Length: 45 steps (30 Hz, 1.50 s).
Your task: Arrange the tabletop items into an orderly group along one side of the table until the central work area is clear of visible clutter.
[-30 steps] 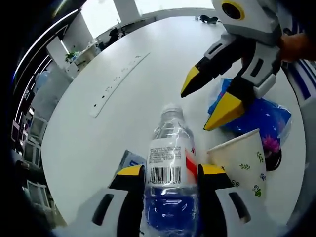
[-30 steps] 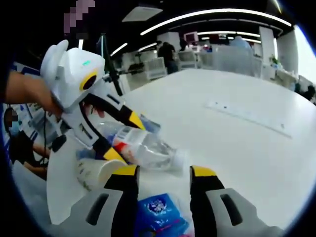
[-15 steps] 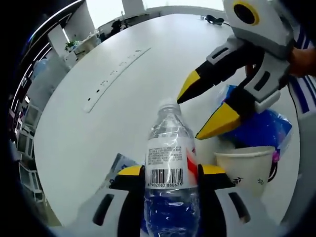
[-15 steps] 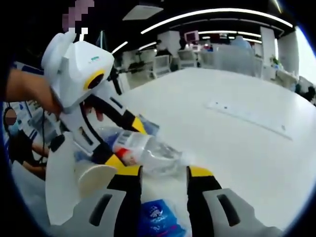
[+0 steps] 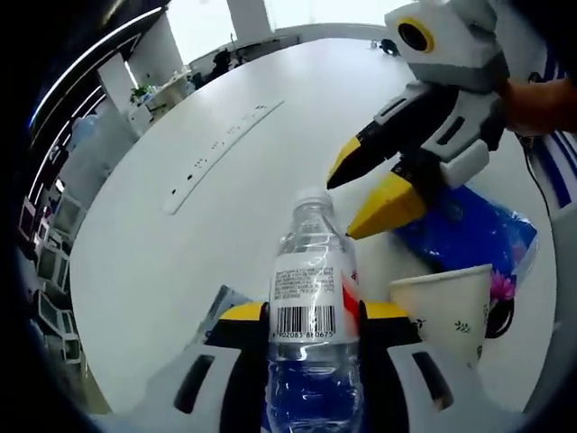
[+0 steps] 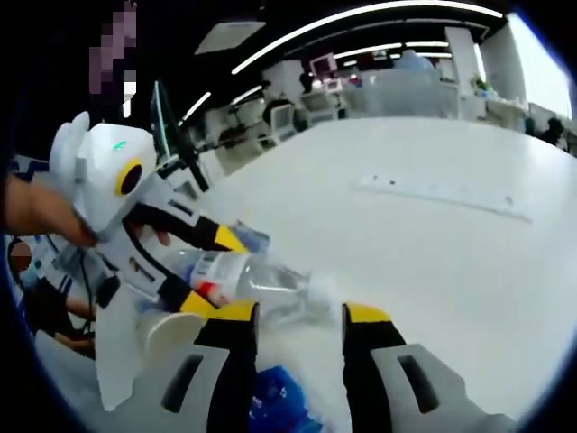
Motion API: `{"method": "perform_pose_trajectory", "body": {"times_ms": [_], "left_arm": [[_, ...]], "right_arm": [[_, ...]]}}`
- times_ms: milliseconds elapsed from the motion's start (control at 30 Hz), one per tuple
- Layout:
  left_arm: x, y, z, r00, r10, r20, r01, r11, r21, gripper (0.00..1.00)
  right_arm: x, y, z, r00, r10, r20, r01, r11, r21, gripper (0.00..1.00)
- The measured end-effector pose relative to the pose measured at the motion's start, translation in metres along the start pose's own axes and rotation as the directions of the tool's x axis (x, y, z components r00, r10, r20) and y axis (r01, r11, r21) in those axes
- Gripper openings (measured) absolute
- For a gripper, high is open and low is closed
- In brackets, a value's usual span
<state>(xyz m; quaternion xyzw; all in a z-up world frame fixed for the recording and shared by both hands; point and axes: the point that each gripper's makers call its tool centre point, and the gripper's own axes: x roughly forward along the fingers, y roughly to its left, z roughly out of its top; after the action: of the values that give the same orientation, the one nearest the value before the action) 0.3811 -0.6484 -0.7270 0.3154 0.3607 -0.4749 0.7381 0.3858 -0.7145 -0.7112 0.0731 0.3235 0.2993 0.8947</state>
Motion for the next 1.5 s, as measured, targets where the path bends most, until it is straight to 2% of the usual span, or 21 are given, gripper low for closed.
{"method": "perform_pose_trajectory", "body": {"times_ms": [167,533,733,800,967,1167,1500], "left_arm": [[-0.002,0.0,0.002,0.999,0.014,0.039,-0.014,1.0,0.0,0.36],[-0.008,0.002,0.004,0.99,0.044,0.133,-0.039,0.999,-0.035,0.34],[-0.012,0.001,0.004,0.982,0.057,0.18,-0.052,0.998,-0.029,0.34],[-0.014,0.001,0.004,0.979,0.058,0.194,-0.051,0.998,-0.041,0.34],[-0.015,0.0,0.002,0.975,0.059,0.215,-0.053,0.998,-0.035,0.34],[-0.017,-0.001,0.003,0.97,0.06,0.236,-0.056,0.998,-0.026,0.35],[-0.019,-0.001,0.003,0.962,0.072,0.264,-0.066,0.997,-0.034,0.34]], "right_arm": [[0.001,0.0,0.005,1.0,0.017,0.017,-0.018,0.997,0.075,0.33],[0.004,0.003,0.007,0.999,0.043,0.032,-0.047,0.986,0.159,0.32],[0.007,0.004,0.008,0.997,0.062,0.043,-0.071,0.965,0.253,0.33],[0.007,0.005,0.01,0.996,0.067,0.052,-0.079,0.962,0.262,0.33],[0.011,0.008,0.008,0.994,0.092,0.054,-0.106,0.932,0.347,0.33],[0.011,0.011,0.009,0.994,0.1,0.055,-0.113,0.926,0.36,0.32],[0.013,0.009,0.004,0.994,0.105,0.043,-0.114,0.892,0.438,0.35]]}}
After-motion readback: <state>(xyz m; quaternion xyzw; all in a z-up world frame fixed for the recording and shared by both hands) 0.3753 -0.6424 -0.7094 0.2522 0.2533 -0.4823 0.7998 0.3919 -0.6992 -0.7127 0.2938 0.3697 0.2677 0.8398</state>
